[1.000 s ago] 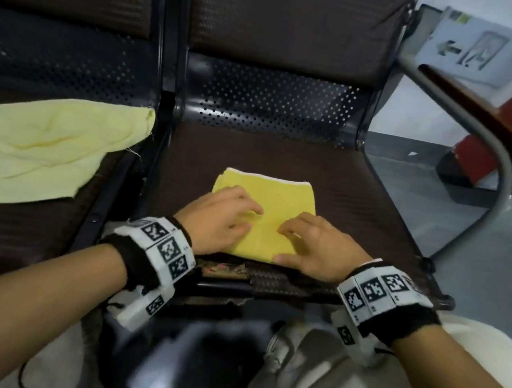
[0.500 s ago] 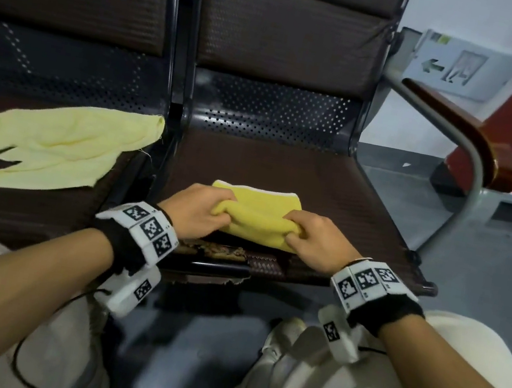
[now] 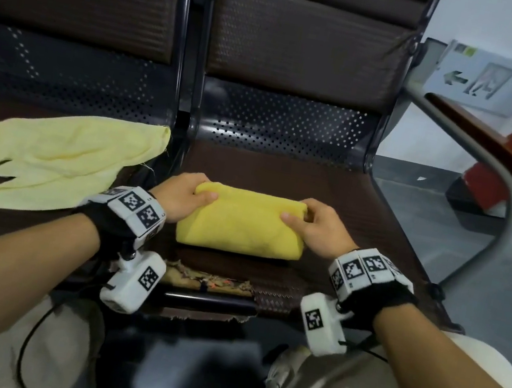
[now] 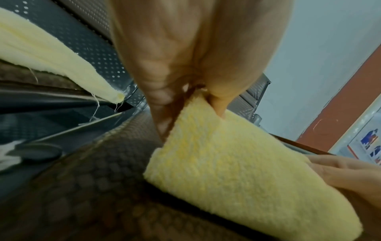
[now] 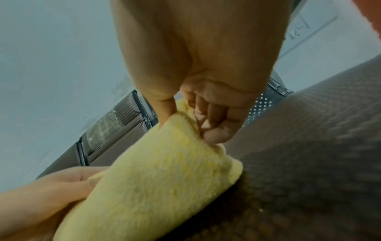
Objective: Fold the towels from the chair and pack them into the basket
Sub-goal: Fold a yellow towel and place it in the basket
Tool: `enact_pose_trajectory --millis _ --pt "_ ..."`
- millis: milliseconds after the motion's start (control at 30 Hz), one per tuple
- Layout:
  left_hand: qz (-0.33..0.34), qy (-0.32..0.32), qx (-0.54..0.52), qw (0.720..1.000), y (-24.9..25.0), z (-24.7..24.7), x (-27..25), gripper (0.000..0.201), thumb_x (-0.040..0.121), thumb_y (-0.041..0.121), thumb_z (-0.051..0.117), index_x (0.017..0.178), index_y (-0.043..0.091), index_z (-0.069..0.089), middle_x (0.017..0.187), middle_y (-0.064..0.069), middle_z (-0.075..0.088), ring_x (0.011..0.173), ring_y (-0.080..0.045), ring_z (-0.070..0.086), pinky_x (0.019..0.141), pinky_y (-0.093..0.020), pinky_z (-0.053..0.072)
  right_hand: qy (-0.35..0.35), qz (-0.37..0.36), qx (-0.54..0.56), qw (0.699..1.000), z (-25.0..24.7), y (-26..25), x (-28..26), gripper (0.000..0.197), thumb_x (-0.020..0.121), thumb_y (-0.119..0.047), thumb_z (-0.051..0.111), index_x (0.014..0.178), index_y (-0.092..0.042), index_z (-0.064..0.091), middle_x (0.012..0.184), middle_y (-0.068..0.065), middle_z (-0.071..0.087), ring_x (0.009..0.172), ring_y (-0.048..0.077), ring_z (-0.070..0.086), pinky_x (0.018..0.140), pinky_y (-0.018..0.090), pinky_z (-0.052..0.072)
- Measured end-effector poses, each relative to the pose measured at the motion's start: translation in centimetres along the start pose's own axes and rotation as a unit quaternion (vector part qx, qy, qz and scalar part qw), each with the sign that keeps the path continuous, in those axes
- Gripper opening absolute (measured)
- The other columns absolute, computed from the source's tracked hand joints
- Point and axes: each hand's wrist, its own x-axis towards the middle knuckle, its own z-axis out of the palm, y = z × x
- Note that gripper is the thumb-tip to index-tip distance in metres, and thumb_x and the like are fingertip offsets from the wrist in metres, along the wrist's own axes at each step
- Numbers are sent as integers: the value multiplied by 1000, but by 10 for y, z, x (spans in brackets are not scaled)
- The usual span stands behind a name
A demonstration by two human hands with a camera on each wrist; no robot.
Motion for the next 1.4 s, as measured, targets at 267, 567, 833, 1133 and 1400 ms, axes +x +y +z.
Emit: enact_pose_trajectory --millis 267,567,833,1133,1400 --pt "14 -36 121 992 -15 16 13 38 94 34 51 127 14 51 122 -10 46 117 -26 49 100 -33 37 22 96 -156 983 22 7 21 55 79 -52 68 117 -14 56 118 11 59 110 27 55 87 33 46" --pt "7 -134 164 977 -9 19 17 35 98 29 43 129 14 48 128 -9 46 118 -26 48 101 -38 37 -120 184 -184 958 23 4 22 74 92 -63 36 135 -3 44 142 15 45 126 30 46 88 32 36" --pt "117 -193 6 974 37 -17 -23 94 77 18 73 148 37 15 150 12 26 136 -8 29 110 -29 28 -57 -11 10 998 -4 -40 -31 37 93 -39 55 116 -14 42 99 -8 54 96 10 53 73 23 41" --pt "179 -197 -78 961 153 -34 -80 48 62 64 71 101 37 65 100 9 72 89 -11 70 76 -29 54 138 -150 191 960 -99 -80 -118 23 87 -10 65 99 -20 47 88 3 60 77 9 58 69 25 49" --pt "289 -133 74 945 264 20 -99 17 87 28 60 102 23 57 100 2 58 86 -12 56 67 -23 43 385 -71 254 884 -172 2 -195 28 80 -28 74 99 -13 62 82 -5 63 73 4 59 62 22 47"
